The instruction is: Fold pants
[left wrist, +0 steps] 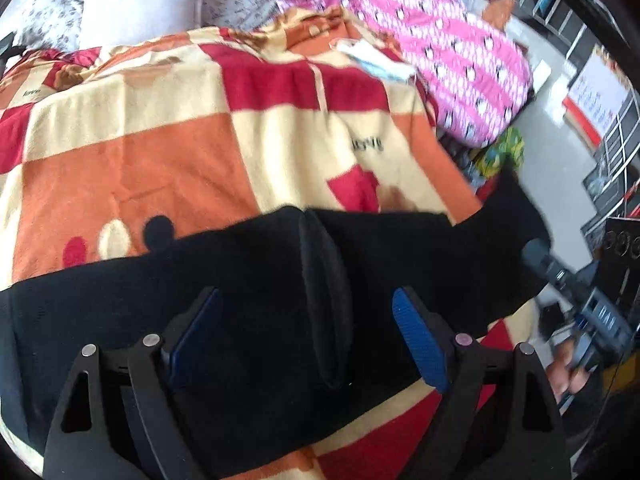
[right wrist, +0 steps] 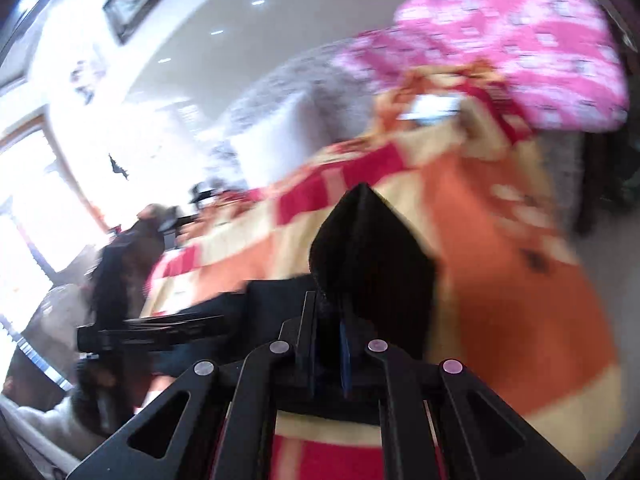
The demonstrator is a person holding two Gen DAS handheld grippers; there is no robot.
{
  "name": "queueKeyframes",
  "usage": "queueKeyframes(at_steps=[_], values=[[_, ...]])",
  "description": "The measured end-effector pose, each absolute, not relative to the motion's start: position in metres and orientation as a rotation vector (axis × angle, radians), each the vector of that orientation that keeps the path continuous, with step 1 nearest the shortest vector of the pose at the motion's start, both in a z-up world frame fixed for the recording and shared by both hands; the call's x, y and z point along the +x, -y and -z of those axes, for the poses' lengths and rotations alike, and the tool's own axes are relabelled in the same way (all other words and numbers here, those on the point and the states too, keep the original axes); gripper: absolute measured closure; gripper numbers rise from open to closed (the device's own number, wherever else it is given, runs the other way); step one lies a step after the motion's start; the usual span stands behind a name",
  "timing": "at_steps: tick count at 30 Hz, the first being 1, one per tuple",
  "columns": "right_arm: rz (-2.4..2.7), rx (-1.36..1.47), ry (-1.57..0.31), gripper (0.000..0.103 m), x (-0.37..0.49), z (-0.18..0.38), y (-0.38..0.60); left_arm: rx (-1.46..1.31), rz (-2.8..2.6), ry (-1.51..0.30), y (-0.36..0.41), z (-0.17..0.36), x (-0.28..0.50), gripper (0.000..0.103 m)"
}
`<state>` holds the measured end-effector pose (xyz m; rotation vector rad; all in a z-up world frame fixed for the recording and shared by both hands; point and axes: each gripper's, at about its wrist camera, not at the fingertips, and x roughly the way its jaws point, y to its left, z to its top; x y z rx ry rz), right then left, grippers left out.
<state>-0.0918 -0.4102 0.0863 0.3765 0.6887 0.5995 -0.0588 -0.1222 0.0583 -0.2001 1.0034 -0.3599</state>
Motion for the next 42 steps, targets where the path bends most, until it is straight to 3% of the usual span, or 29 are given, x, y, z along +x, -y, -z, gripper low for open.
queueKeyframes(at_steps=[6, 14, 16, 18, 20, 26, 31, 32, 33, 35, 42], values=[[-0.761, 0.294, -0.789, 0.095, -0.07, -0.059, 0.316, -0.244, 0.305, -0.98, 0.094, -0.065, -0.06, 0.016], [-0.807, 0.282, -0.866, 0.09, -0.074, -0.027, 0.287, -0.254, 0.33, -1.033, 0.115, -0.047, -0.054, 0.016], [-0.814, 0.298, -0.868, 0.079, -0.079, -0.032, 0.295, -0.231, 0.317, -1.036, 0.126, -0.042, -0.051, 0.016], [-0.808, 0.292, -0.85, 0.054, -0.091, -0.041, 0.311, -0.205, 0.31, -1.039, 0.134, -0.039, -0.05, 0.016], [-0.806, 0.309, -0.84, 0.045, -0.098, -0.048, 0.329, -0.183, 0.308, -1.038, 0.144, -0.037, -0.049, 0.016], [-0.718, 0.329, -0.822, 0.05, -0.104, -0.048, 0.368, -0.132, 0.278, -1.047, 0.166, -0.032, -0.043, 0.014], [-0.707, 0.305, -0.798, 0.046, -0.118, -0.06, 0.388, -0.084, 0.254, -1.031, 0.178, -0.03, -0.044, 0.014], [-0.68, 0.306, -0.794, 0.046, -0.12, -0.062, 0.397, -0.087, 0.258, -1.023, 0.179, -0.03, -0.045, 0.026], [-0.665, 0.313, -0.789, 0.045, -0.121, -0.063, 0.404, -0.089, 0.274, -1.013, 0.182, -0.031, -0.047, 0.059], [-0.633, 0.346, -0.778, 0.045, -0.119, -0.063, 0.416, -0.074, 0.312, -1.011, 0.188, -0.033, -0.049, 0.091], [-0.599, 0.303, -0.757, 0.046, -0.106, -0.075, 0.405, -0.155, 0.375, -0.956, 0.157, -0.067, -0.068, 0.096]])
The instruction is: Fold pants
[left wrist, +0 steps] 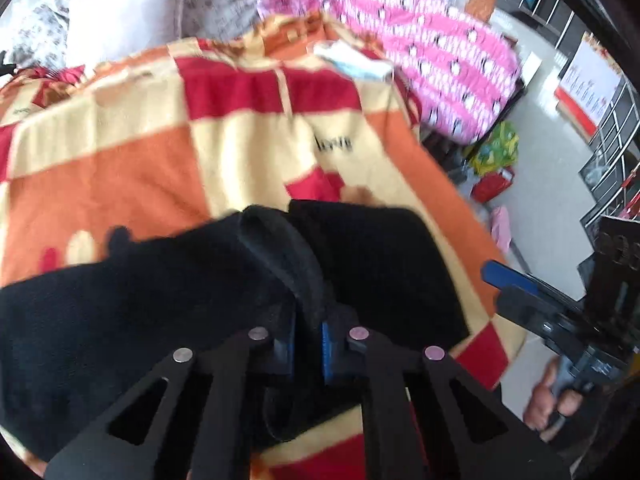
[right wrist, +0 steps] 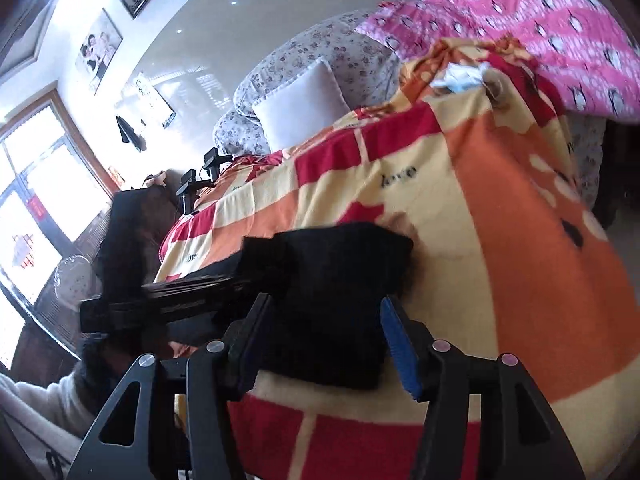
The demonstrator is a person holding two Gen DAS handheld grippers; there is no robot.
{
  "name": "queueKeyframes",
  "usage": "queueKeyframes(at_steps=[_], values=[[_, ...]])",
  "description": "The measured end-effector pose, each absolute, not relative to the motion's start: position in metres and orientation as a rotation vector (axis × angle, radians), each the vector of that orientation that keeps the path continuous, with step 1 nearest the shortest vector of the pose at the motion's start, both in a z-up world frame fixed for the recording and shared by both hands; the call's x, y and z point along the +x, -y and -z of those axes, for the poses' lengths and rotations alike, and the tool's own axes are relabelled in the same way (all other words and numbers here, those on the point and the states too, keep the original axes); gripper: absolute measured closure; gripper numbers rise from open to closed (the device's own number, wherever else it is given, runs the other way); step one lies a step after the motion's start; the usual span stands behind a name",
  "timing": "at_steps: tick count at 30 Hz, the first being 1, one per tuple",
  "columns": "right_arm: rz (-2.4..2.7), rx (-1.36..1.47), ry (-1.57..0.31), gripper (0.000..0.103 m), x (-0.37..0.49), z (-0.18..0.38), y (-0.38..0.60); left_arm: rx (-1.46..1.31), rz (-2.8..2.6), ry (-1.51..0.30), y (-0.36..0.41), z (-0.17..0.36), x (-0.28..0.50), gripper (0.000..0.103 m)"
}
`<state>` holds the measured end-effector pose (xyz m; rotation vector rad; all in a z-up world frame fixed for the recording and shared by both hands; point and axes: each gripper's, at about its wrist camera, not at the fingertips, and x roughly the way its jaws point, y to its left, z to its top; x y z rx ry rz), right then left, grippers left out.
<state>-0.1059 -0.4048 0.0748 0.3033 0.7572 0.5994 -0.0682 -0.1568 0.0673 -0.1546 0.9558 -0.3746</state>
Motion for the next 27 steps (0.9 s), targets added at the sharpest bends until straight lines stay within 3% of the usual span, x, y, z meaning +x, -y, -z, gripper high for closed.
queueKeyframes(at_steps=[5, 7, 10, 16, 18, 27], values=[[-0.621, 0.191, -0.758, 0.051, -0.085, -0.078, 0.359, -0.137, 0.31, -0.976, 0.136, -0.057, -0.074, 0.096], [-0.599, 0.125, -0.814, 0.063, -0.069, -0.059, 0.337, -0.147, 0.287, -1.015, 0.135, -0.038, -0.069, 0.096], [-0.558, 0.067, -0.858, 0.063, -0.057, -0.034, 0.324, -0.152, 0.275, -0.994, 0.134, -0.032, -0.069, 0.094], [-0.55, 0.062, -0.837, 0.061, -0.072, -0.06, 0.334, -0.146, 0.236, -0.947, 0.119, -0.055, -0.076, 0.072], [-0.549, 0.051, -0.829, 0.059, -0.08, -0.067, 0.335, -0.14, 0.226, -0.915, 0.118, -0.063, -0.08, 0.05], [-0.505, -0.047, -0.887, 0.057, -0.099, -0.045, 0.321, -0.058, 0.176, -0.933, 0.14, -0.032, -0.072, 0.047]])
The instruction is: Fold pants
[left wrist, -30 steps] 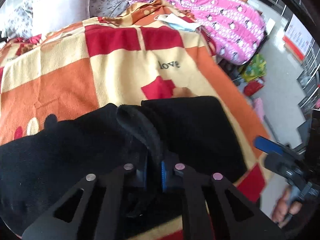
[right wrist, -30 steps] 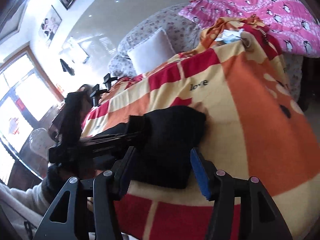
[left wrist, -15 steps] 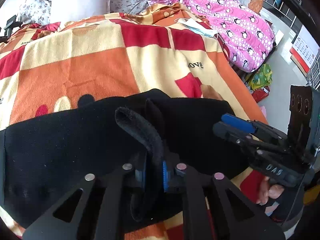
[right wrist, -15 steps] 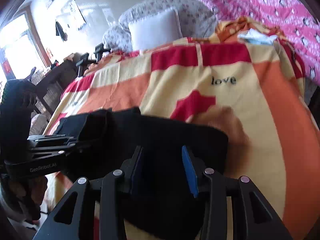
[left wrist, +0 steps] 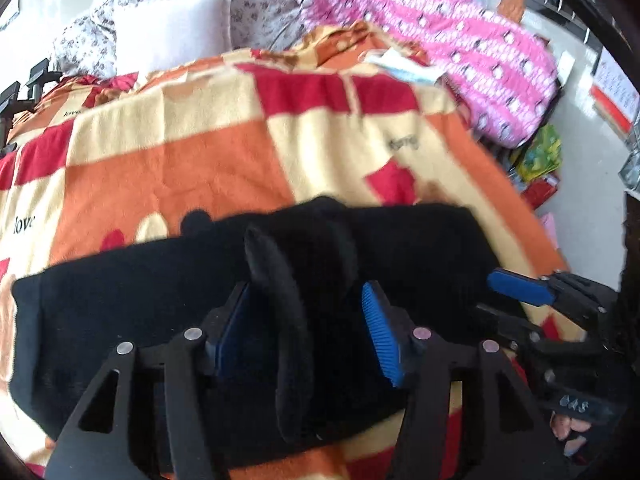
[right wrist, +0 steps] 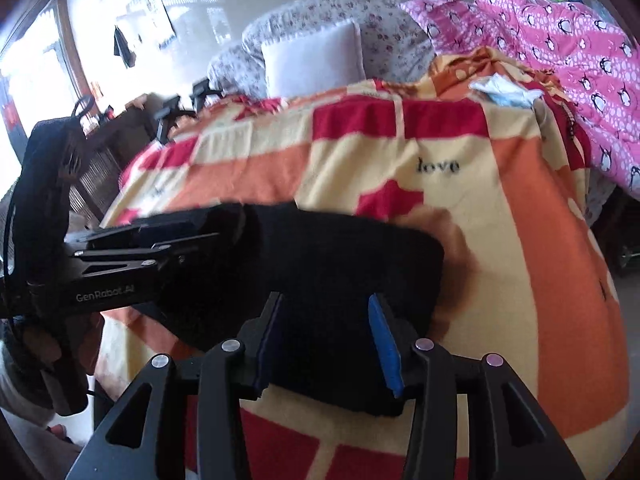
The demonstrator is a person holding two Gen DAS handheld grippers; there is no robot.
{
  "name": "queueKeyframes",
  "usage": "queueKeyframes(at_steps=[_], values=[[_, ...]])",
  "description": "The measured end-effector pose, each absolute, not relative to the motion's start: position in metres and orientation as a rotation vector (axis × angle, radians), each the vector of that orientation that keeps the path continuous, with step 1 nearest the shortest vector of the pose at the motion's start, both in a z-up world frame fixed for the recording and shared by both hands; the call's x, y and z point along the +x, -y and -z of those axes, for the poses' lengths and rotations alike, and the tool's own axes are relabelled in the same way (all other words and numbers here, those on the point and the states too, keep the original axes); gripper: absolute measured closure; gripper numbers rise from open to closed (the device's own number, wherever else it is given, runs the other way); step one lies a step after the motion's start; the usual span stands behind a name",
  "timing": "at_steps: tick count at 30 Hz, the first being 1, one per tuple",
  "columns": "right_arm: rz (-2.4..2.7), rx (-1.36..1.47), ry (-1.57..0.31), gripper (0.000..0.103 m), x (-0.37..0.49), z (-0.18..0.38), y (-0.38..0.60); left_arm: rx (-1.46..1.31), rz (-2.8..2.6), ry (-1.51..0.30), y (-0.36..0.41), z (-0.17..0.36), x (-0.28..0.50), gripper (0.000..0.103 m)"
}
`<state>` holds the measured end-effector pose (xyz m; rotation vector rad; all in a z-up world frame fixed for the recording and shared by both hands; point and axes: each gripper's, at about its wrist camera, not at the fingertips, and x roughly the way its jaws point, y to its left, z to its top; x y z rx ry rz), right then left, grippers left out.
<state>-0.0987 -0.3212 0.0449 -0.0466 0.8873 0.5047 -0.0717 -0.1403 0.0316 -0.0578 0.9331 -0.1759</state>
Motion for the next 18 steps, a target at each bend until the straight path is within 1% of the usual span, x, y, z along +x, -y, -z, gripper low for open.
queueKeyframes(at_steps=[2, 7, 9, 10, 13, 15, 18], values=[[-0.5, -0.046, -0.879, 0.056, -0.097, -0.038, 0.32, -0.072, 0.174, -0.916, 0.139, -0.024, -0.071, 0.043], [-0.506, -0.012, -0.888, 0.054, -0.095, -0.055, 0.325, -0.055, 0.174, -0.909, 0.136, -0.034, -0.074, 0.042], [-0.512, 0.008, -0.873, 0.048, -0.096, -0.061, 0.325, -0.061, 0.169, -0.903, 0.133, -0.037, -0.076, 0.04], [-0.522, 0.022, -0.87, 0.046, -0.096, -0.063, 0.324, -0.065, 0.165, -0.899, 0.128, -0.04, -0.078, 0.039], [-0.532, 0.036, -0.872, 0.046, -0.092, -0.067, 0.315, -0.061, 0.147, -0.881, 0.116, -0.047, -0.083, 0.037], [-0.536, 0.029, -0.871, 0.045, -0.09, -0.069, 0.306, -0.059, 0.134, -0.872, 0.109, -0.051, -0.086, 0.031], [-0.569, 0.02, -0.872, 0.042, -0.086, -0.07, 0.286, -0.058, 0.115, -0.859, 0.095, -0.056, -0.092, 0.03]])
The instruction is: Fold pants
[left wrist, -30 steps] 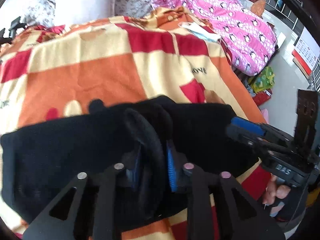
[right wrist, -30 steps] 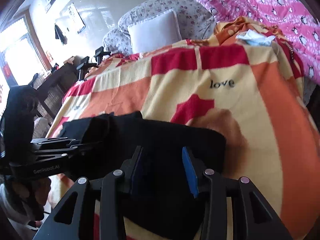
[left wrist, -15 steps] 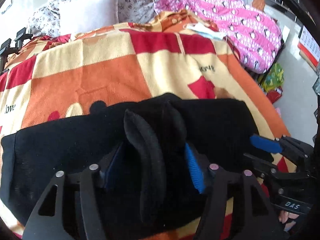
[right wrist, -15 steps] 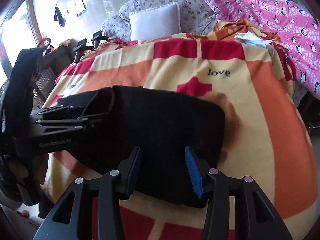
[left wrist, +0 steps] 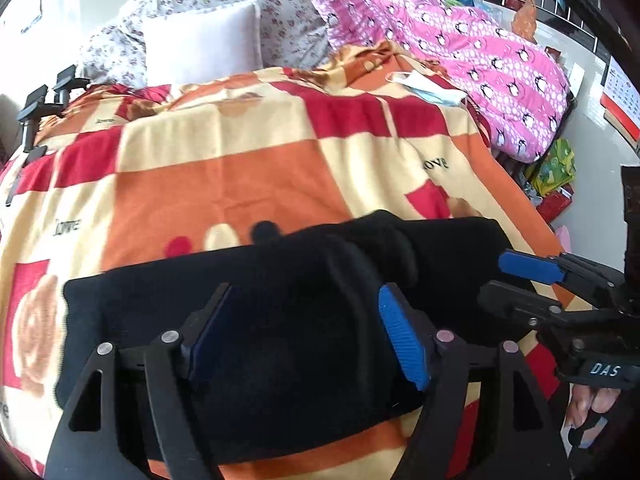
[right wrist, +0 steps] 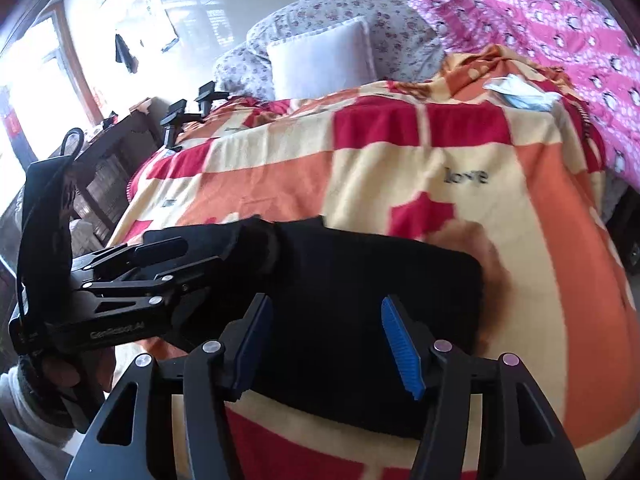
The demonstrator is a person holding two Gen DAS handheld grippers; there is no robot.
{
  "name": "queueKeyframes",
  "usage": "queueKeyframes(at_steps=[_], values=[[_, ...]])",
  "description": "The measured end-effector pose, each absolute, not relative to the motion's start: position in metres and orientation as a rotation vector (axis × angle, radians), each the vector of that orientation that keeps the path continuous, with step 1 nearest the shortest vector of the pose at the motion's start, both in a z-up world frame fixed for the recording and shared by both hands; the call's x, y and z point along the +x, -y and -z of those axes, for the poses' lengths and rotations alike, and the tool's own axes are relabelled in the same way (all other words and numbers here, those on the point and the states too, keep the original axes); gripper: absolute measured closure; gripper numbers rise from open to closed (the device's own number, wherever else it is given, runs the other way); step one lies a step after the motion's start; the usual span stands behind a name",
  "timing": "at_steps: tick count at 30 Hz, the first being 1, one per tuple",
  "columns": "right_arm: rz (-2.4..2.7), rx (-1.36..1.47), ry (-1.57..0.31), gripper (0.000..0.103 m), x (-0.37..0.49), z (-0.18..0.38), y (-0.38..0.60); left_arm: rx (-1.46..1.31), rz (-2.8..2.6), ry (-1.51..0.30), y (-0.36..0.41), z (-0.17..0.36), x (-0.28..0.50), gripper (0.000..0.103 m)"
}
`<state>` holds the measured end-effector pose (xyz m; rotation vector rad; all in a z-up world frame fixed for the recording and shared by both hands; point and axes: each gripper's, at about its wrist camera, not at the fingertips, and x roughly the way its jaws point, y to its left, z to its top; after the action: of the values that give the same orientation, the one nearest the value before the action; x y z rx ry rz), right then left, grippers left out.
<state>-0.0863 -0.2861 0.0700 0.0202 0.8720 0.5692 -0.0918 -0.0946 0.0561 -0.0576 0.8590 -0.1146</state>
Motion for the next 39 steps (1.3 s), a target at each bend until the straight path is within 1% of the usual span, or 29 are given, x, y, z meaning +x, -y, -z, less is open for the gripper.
queueKeyframes(at_steps=[6, 11, 18, 23, 26, 33, 39], values=[[-0.582, -0.048, -0.883, 0.042, -0.08, -0.063, 0.249, -0.052, 0.068, -0.849, 0.071, -0.057, -0.099, 0.03], [-0.517, -0.137, -0.921, 0.041, -0.075, -0.042, 0.231, -0.052, 0.048, -0.852, 0.058, -0.054, -0.104, 0.03], [-0.537, -0.119, -0.897, 0.039, -0.079, -0.058, 0.228, -0.05, 0.026, -0.86, 0.042, -0.053, -0.109, 0.029], [-0.521, -0.108, -0.914, 0.039, -0.075, -0.052, 0.227, -0.047, 0.02, -0.863, 0.038, -0.052, -0.112, 0.029], [-0.52, -0.133, -0.944, 0.035, -0.07, -0.04, 0.221, -0.047, 0.017, -0.863, 0.034, -0.052, -0.113, 0.029], [-0.533, -0.129, -0.9, 0.035, -0.076, -0.061, 0.215, -0.057, -0.014, -0.862, 0.017, -0.054, -0.117, 0.029], [-0.605, -0.11, -0.879, 0.032, -0.074, -0.073, 0.19, -0.064, -0.044, -0.855, 0.003, -0.058, -0.124, 0.029]])
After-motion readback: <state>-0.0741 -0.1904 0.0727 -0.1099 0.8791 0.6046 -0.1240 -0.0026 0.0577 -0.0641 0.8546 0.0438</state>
